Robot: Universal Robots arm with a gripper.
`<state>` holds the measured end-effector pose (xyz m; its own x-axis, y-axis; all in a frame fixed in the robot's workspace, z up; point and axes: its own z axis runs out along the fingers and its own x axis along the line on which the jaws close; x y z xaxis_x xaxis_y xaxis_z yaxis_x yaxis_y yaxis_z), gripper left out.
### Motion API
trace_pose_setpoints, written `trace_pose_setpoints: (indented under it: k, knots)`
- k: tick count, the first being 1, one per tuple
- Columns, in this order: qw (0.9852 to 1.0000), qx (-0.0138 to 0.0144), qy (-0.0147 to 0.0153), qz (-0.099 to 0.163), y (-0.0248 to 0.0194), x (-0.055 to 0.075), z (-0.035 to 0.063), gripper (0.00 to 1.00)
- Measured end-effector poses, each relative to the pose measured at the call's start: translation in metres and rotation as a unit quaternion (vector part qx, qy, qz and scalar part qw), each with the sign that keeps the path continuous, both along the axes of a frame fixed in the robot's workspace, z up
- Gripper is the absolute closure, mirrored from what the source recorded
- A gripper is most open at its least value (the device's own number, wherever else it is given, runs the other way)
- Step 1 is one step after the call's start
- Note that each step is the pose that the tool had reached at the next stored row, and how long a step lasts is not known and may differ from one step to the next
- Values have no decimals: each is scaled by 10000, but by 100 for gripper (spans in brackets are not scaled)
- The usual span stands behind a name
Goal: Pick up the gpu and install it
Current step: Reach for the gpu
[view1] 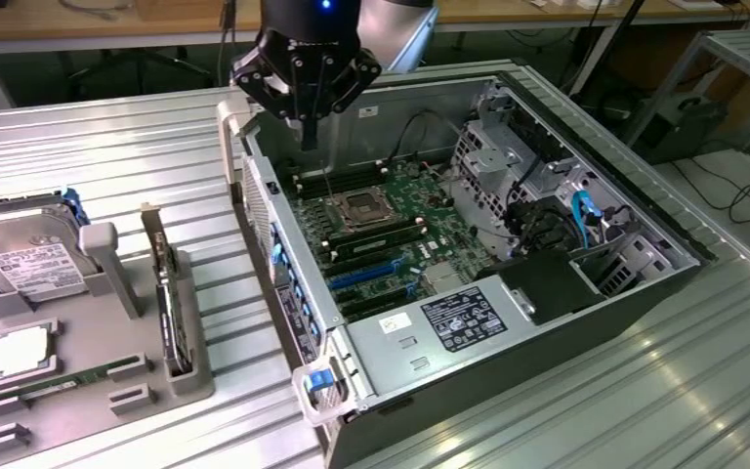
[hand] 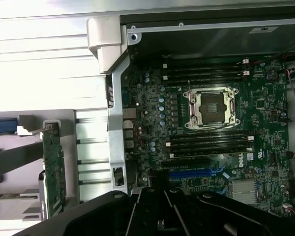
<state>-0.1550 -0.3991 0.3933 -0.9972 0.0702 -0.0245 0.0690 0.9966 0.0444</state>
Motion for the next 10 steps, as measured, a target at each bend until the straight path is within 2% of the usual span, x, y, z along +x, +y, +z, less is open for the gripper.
trace_pose_setpoints:
  k: [10]
  knots:
    - [10000,0,0,86,-17,-182,0,89]
